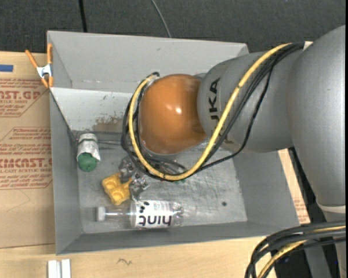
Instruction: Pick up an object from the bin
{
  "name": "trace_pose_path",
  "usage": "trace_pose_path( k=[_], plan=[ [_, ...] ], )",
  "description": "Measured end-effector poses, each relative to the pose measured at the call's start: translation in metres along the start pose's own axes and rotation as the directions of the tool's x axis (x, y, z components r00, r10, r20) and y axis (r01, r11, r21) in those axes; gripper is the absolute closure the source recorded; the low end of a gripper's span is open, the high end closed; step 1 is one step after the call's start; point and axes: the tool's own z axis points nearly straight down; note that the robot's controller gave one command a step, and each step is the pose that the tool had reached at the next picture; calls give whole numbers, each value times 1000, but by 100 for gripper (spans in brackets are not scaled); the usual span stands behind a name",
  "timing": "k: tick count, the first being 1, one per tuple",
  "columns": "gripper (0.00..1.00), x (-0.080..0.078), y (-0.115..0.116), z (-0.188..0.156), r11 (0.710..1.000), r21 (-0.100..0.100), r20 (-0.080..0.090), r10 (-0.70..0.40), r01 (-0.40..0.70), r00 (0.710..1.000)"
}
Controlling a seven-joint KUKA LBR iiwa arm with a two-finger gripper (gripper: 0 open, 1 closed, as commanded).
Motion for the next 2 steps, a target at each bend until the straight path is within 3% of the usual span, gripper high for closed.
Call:
trace_pose_path(
  k=[1, 2],
  plan=[
    [100, -1, 5, -16, 1000, -7, -27, 6, -6, 1000],
    [100, -4, 9, -85, 1000, -5, -21, 10, -10, 1000]
  ],
)
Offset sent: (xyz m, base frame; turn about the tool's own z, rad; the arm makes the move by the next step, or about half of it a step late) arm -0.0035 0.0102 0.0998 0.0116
